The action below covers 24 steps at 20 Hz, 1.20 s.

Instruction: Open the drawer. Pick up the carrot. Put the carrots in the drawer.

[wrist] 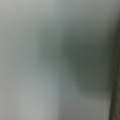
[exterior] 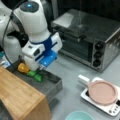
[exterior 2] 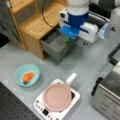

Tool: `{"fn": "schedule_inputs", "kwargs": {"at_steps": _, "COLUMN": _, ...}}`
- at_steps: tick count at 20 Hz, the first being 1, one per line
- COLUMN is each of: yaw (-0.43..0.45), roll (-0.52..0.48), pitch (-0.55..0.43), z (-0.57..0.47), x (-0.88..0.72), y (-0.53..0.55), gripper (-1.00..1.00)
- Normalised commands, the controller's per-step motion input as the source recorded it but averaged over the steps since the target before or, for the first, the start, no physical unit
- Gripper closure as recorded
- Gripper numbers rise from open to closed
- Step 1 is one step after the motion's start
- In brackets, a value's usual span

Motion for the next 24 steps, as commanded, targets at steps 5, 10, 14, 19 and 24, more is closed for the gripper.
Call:
{"fn": "schedule_inputs", "kwargs": {"at_steps": 5, "yaw": -0.045, "roll": -0.008, "pitch": 0.029, "z": 0.15, "x": 0.11, "y": -0.08, "gripper": -1.00}}
{"fn": "schedule_inputs", "kwargs": {"at_steps": 10, "yaw": -0.031, "roll": -0.002, "pitch": 0.046, "z": 0.22, "x": 0.25, "y": -0.09, "gripper": -1.00}}
{"fn": "schedule_inputs", "kwargs": {"at_steps": 14, "yaw": -0.020, "roll": -0.003, "pitch": 0.057, "z": 0.21, "x": 0.38, "y": -0.09, "gripper": -1.00}}
{"fn": "schedule_inputs", "kwargs": {"at_steps": 19, "yaw": -0.010, "roll": 0.013, "pitch": 0.123, "z": 0.24, "x": 0.50, "y": -0.12, "gripper": -1.00}}
{"fn": "schedule_inputs", "kwargs": {"at_steps": 24, "yaw": 0.008, "roll": 0.037, "pitch": 0.176, "z": 0.24, "x": 0.54, "y": -0.19, "gripper": -1.00}}
